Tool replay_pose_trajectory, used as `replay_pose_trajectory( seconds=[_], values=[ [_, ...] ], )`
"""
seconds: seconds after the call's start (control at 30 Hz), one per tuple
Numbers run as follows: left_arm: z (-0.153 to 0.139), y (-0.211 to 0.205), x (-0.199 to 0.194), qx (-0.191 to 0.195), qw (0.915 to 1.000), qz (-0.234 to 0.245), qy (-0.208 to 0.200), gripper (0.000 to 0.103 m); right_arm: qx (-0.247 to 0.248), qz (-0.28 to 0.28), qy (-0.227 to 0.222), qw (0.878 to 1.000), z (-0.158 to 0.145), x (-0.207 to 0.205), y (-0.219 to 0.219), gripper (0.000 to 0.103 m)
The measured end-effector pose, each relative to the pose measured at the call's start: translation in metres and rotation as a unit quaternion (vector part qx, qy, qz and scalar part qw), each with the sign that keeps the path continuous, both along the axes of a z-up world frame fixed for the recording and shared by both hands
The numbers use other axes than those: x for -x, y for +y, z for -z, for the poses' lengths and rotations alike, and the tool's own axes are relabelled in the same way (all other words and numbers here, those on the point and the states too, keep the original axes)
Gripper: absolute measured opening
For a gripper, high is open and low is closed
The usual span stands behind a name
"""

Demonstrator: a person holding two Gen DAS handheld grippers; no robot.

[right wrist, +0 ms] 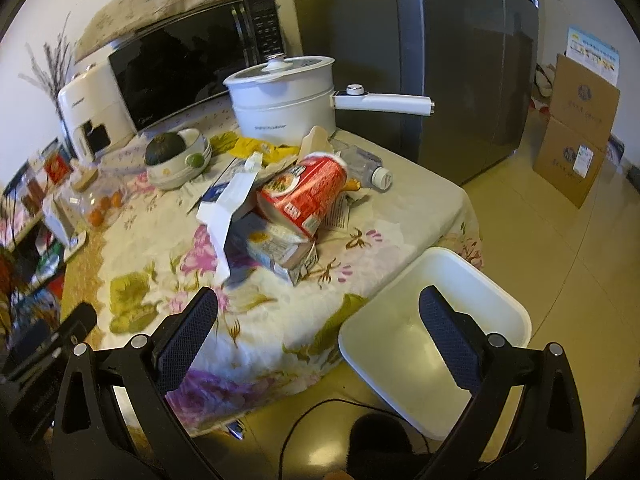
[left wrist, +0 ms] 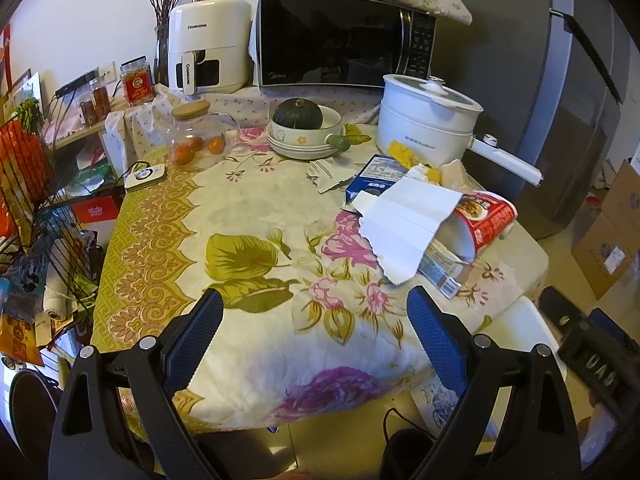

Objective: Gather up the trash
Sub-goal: 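Pinch the white paper towel with the left gripper while the right gripper grasps the red noodle cup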

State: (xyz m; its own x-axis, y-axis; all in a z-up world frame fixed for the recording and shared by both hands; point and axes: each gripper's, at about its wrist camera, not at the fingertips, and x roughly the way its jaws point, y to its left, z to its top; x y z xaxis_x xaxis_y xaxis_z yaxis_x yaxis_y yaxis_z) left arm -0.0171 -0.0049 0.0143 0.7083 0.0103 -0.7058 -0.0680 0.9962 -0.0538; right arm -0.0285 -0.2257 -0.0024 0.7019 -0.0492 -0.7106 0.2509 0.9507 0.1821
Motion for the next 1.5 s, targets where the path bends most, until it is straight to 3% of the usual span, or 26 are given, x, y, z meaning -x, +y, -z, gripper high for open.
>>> replay_pose_trajectory(
  seconds=[0.33, 0.37, 0.47, 0.57, 0.67, 0.9, 1.1, 1.2, 1.27, 1.3, 1.5],
  values=[
    [0.017, -0.015, -0.072, 0.008, 0.9990, 0.030, 0.032, 0.092, -0.115, 0.067, -0.001, 0.991, 0.009, -0.055, -0.050, 0.096],
    [0.020, -0.020, -0.080, 0.006, 0.9985, 0.040, 0.036, 0.097, -0.120, 0.074, 0.000, 0.990, 0.013, -0.058, -0.054, 0.096],
    [0.030, -0.036, -0.099, 0.012, 0.9952, 0.088, 0.041, 0.097, -0.121, 0.094, 0.002, 0.988, 0.026, -0.065, -0.063, 0.096],
    [0.048, -0.054, -0.118, 0.041, 0.9834, 0.156, 0.082, 0.097, -0.126, 0.096, 0.018, 0.987, 0.035, -0.070, -0.068, 0.096],
    [0.062, -0.076, -0.128, -0.001, 0.9806, 0.172, 0.095, 0.097, -0.118, 0.105, 0.012, 0.987, 0.034, -0.068, -0.072, 0.096],
    [0.075, -0.113, -0.149, -0.113, 0.9809, 0.149, 0.052, 0.097, -0.147, 0.140, 0.013, 0.979, 0.039, -0.062, -0.099, 0.096],
    [0.077, -0.122, -0.165, -0.167, 0.9754, 0.141, 0.028, 0.094, -0.155, 0.135, 0.019, 0.979, 0.042, -0.066, -0.100, 0.096],
    [0.081, -0.120, -0.175, -0.161, 0.9757, 0.142, 0.046, 0.066, -0.152, 0.123, 0.022, 0.980, 0.042, -0.069, -0.096, 0.096],
    [0.084, -0.116, -0.179, -0.149, 0.9769, 0.140, 0.060, 0.035, -0.152, 0.119, 0.024, 0.981, 0.043, -0.070, -0.094, 0.096],
    [0.085, -0.113, -0.181, -0.144, 0.9777, 0.137, 0.068, 0.025, -0.154, 0.117, 0.025, 0.981, 0.044, -0.070, -0.094, 0.096],
    [0.071, -0.085, -0.171, -0.087, 0.9877, 0.126, 0.031, 0.005, -0.179, 0.111, 0.033, 0.977, 0.050, -0.073, -0.097, 0.096]
  ],
)
